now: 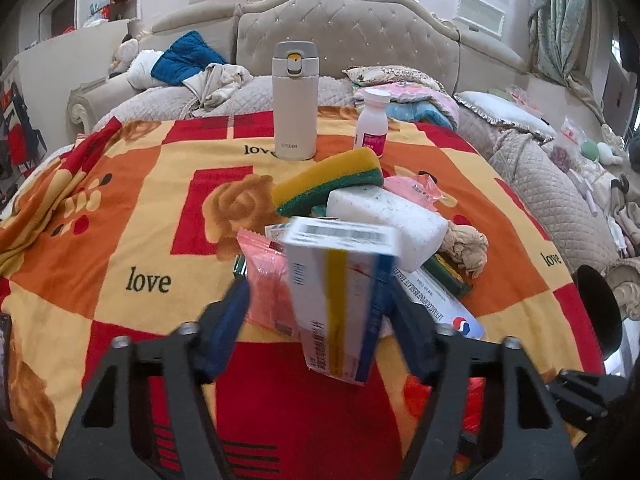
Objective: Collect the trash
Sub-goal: 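Grasp the red plastic bag with the right tool while the left tool grasps the white medicine box, then carry the red bag and white box over the black bin and open both tools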
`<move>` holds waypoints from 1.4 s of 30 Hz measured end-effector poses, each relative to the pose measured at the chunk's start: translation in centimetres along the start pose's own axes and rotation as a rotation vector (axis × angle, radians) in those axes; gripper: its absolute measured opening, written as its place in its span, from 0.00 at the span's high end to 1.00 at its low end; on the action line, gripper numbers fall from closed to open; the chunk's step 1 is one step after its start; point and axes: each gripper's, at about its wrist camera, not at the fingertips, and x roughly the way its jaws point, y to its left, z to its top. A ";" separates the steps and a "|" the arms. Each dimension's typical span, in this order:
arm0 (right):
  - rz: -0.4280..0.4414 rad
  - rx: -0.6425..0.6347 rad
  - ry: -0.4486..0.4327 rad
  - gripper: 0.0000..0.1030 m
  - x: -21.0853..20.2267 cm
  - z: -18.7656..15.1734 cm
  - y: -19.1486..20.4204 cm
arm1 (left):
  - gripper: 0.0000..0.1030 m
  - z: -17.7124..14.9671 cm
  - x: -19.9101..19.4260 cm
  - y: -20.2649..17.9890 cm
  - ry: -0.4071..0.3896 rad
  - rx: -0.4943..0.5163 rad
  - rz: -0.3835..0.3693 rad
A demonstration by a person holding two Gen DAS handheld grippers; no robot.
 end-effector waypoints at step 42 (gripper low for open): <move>-0.506 0.472 -0.172 0.61 -19.6 -9.0 -26.8 | 0.57 1.6 2.3 -29.8 0.190 0.178 -0.557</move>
